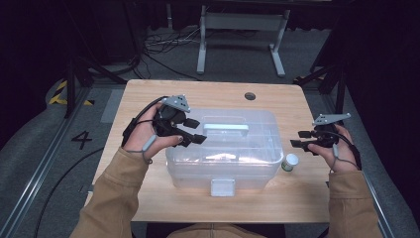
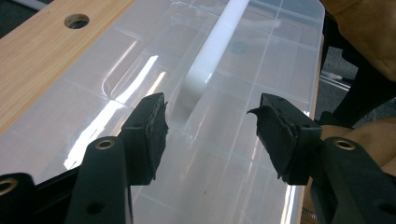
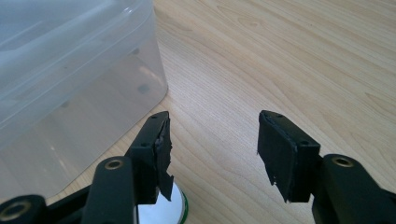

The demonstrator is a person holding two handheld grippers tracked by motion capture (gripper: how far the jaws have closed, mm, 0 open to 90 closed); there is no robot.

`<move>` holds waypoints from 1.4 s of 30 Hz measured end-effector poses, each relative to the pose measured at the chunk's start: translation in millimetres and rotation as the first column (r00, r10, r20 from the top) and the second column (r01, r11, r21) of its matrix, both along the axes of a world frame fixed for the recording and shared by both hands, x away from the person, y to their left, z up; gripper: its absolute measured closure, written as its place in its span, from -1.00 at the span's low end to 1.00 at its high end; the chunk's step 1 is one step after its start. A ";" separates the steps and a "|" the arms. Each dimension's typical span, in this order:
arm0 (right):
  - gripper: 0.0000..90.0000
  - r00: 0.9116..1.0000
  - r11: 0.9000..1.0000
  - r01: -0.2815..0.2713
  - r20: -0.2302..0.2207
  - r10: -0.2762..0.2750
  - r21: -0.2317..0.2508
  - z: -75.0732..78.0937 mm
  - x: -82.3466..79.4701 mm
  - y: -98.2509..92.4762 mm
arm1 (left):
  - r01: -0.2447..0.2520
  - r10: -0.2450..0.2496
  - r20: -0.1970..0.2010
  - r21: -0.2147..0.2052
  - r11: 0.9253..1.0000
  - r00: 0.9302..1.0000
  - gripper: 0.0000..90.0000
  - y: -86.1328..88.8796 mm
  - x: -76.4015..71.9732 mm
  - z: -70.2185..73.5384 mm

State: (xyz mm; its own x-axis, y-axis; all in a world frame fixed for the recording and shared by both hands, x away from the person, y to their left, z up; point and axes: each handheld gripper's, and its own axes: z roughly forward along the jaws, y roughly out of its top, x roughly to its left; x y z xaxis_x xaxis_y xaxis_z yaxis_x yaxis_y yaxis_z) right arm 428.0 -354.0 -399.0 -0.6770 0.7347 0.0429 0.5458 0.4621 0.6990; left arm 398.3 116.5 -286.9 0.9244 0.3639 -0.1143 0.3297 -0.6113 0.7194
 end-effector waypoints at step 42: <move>0.02 1.000 1.000 -0.025 -0.005 0.025 -0.004 -1.3 0.1 3.6 | -0.016 0.012 0.065 0.058 0.998 0.998 0.59 -31.7 16.4 -20.4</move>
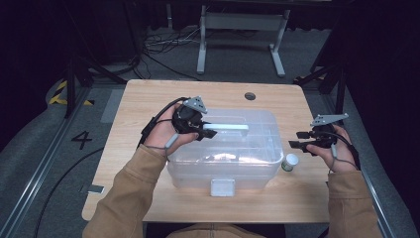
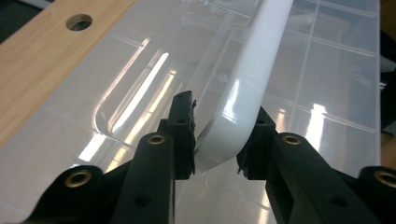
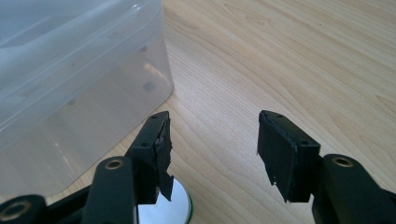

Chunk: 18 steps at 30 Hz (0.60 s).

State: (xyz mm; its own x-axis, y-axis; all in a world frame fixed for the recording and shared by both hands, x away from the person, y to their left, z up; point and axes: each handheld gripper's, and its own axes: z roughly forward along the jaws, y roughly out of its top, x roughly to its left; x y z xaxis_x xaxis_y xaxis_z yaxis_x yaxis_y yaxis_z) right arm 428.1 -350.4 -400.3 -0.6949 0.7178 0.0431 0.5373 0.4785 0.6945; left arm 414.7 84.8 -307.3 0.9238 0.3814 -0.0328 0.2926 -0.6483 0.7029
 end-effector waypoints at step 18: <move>0.49 1.000 0.999 0.006 0.029 -0.007 0.034 16.6 -21.2 -4.3 | 0.013 -0.013 0.002 0.049 0.999 1.000 0.67 -2.8 6.8 7.3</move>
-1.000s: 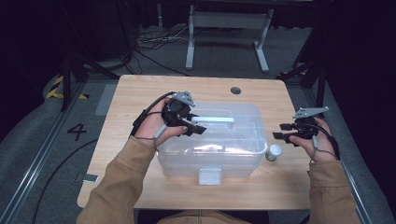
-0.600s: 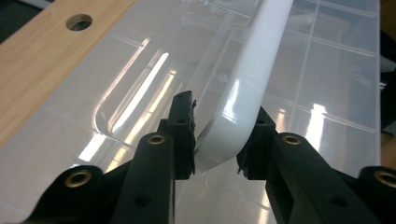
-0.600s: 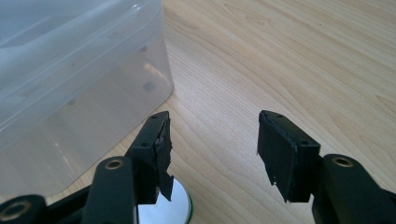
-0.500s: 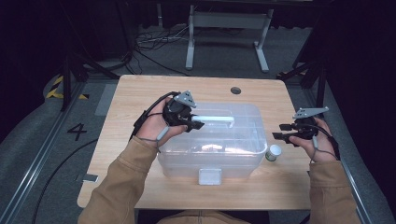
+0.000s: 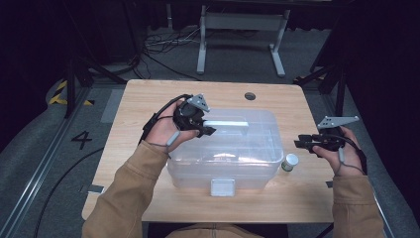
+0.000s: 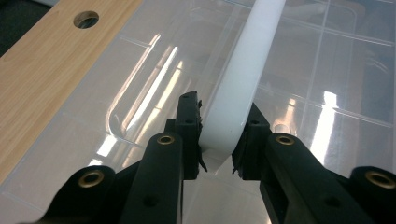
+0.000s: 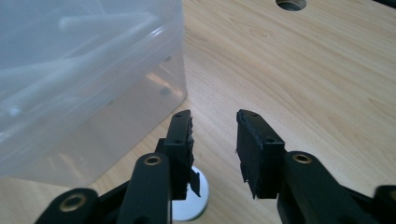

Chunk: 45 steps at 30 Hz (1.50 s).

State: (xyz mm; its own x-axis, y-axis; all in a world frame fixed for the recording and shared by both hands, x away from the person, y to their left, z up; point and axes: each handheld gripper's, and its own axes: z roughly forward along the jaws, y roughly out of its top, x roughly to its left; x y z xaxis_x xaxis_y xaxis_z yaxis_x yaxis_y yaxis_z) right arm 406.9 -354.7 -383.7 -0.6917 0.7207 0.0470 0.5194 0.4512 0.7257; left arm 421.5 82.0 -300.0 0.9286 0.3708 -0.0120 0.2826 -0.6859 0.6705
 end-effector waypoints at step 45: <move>1.00 0.938 0.936 -0.339 -0.036 0.344 0.093 15.3 -56.6 48.8 | -0.007 0.006 -0.105 -0.012 1.000 0.994 0.68 2.2 38.0 27.0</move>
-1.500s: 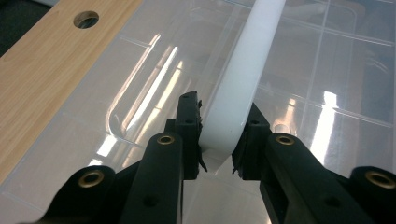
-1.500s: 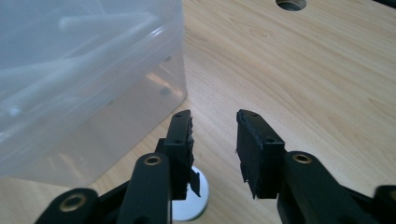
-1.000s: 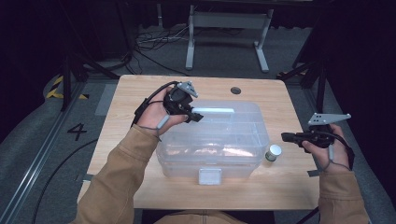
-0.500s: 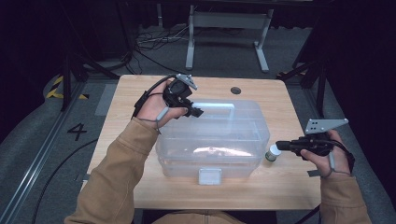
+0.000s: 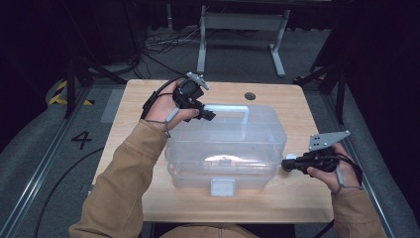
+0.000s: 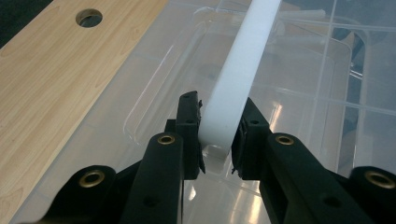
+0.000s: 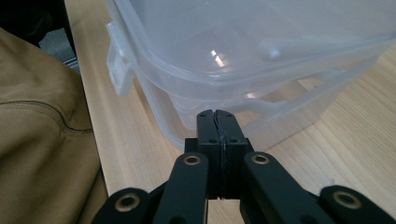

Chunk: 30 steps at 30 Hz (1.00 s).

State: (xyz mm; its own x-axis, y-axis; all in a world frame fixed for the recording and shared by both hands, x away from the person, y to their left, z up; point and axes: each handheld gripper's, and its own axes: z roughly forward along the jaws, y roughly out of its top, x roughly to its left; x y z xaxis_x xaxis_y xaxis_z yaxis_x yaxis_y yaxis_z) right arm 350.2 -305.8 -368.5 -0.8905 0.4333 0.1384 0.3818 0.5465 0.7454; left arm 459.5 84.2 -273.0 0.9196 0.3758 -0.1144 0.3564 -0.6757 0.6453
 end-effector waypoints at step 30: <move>1.00 0.999 0.999 0.010 0.039 -0.012 0.035 1.1 0.2 4.4 | -0.039 0.044 0.082 -0.068 0.997 0.996 0.19 21.8 -17.7 14.8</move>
